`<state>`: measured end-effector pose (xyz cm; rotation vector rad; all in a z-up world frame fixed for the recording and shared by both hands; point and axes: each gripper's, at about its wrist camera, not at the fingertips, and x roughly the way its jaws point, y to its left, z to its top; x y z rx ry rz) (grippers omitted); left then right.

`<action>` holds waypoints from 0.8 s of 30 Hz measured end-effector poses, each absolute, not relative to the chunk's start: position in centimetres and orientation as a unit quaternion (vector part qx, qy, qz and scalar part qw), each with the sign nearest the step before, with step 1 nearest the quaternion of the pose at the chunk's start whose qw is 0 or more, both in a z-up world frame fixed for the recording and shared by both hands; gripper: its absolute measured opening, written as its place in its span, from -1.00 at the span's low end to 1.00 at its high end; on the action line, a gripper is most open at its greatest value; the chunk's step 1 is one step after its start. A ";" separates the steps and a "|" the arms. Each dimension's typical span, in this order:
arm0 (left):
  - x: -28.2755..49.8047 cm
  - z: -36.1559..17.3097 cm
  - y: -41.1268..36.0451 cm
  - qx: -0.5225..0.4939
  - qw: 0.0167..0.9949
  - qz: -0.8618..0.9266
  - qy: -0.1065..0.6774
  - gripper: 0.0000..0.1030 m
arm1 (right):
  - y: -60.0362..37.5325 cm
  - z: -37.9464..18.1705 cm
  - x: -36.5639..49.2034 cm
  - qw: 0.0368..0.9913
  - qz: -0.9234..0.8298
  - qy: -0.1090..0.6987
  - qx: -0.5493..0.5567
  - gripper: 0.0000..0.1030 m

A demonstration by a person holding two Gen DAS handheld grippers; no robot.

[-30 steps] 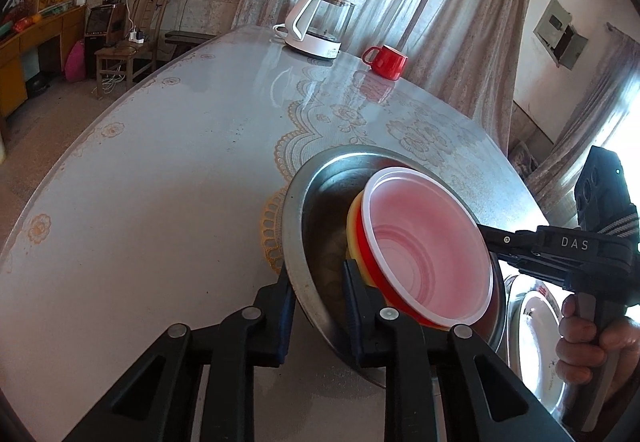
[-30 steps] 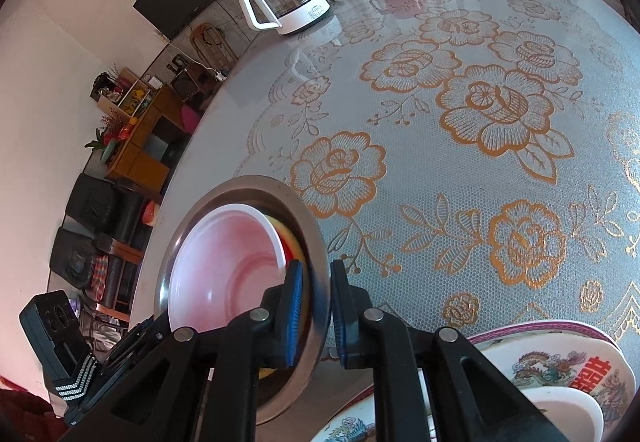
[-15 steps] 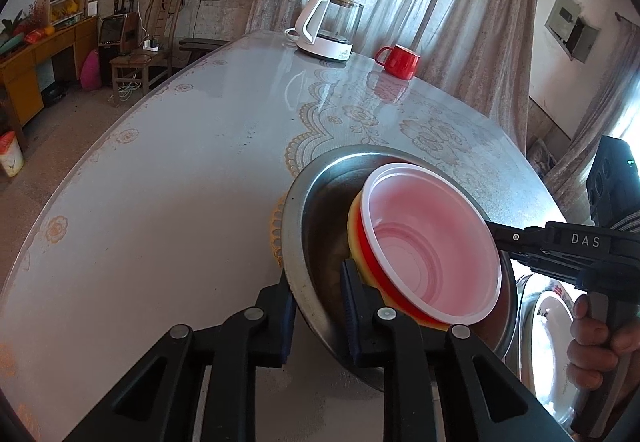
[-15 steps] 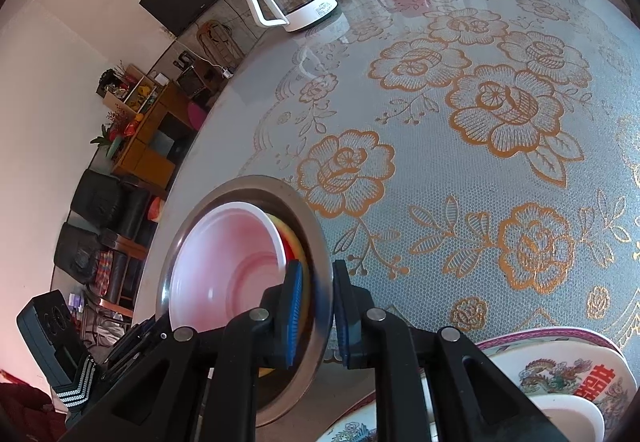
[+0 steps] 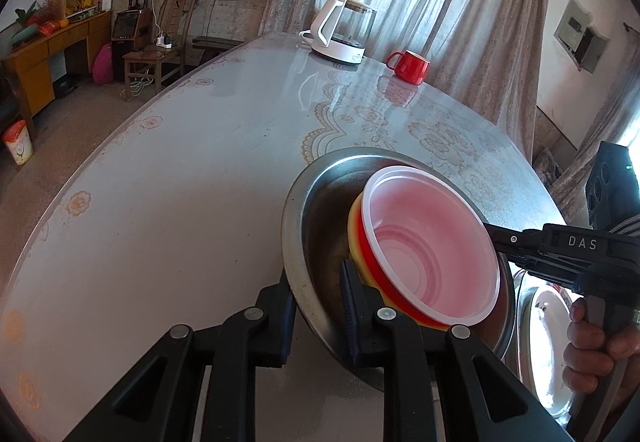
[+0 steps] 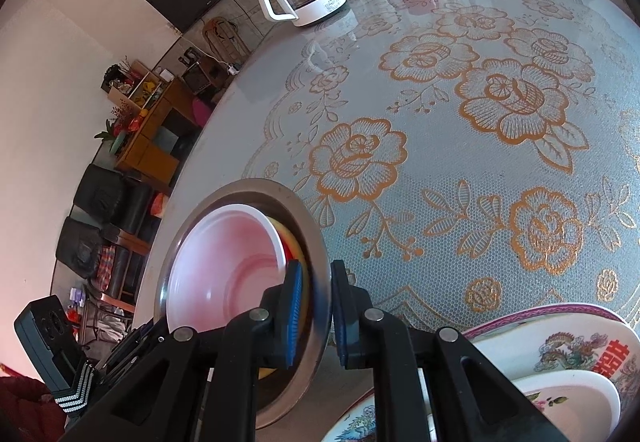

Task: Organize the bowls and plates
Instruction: 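Lift the nested bowls with the left tool and carry them over the plate stack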

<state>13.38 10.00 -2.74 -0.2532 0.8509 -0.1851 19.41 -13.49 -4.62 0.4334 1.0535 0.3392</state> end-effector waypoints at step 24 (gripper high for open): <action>10.2 -0.9 11.4 -0.158 0.908 -0.108 0.372 -0.60 | -13.1 -3.3 18.1 0.832 0.197 0.473 0.212 -0.76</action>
